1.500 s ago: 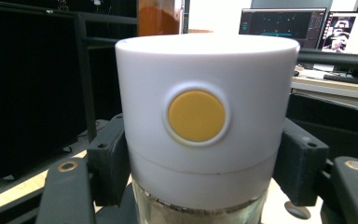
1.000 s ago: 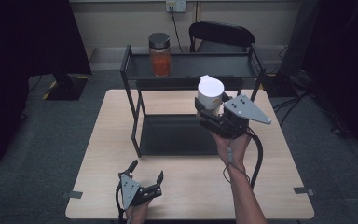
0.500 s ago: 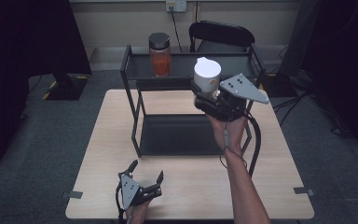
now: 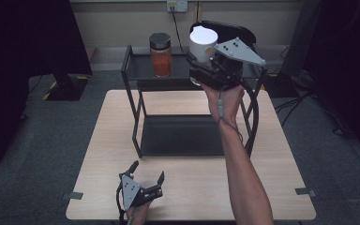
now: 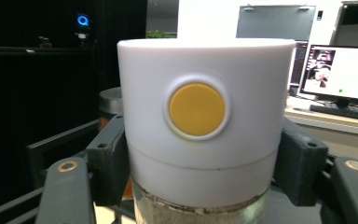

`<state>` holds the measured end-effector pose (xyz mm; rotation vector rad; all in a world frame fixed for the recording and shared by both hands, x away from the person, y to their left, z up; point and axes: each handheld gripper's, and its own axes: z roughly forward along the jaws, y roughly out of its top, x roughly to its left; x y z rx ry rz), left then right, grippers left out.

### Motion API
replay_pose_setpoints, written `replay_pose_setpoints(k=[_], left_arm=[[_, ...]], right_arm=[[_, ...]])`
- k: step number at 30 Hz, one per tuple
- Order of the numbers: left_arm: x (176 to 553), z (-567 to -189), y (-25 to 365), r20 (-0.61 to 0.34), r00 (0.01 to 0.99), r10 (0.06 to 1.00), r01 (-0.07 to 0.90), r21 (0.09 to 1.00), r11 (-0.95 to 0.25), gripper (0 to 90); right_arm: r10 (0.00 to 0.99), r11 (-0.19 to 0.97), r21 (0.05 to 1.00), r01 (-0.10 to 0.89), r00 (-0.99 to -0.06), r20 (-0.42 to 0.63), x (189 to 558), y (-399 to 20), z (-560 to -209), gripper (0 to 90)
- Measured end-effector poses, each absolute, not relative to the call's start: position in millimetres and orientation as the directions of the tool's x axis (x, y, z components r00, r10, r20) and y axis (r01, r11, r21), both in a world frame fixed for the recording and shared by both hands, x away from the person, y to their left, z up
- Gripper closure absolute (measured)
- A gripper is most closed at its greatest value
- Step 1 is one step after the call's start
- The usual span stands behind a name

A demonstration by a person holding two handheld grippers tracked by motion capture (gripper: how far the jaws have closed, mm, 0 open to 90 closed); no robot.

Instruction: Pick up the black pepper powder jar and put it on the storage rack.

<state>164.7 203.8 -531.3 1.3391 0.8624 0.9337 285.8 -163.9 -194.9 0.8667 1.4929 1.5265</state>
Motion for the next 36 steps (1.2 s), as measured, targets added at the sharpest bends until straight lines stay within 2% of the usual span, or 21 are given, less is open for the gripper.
replay_pose_setpoints(k=[13, 36], left_arm=[[165, -531, 205, 0.018, 0.402, 0.915, -0.056, 0.998, 0.004, 1.2], [165, -531, 205, 0.018, 0.404, 0.915, -0.056, 0.998, 0.005, 1.1]], right_arm=[[0.914, 0.037, 0.998, -0.047, -0.403, -0.053, 320, -155, -188, 30.3], [0.919, 0.046, 0.999, -0.004, -0.391, -0.044, 336, -155, -192, 30.3]])
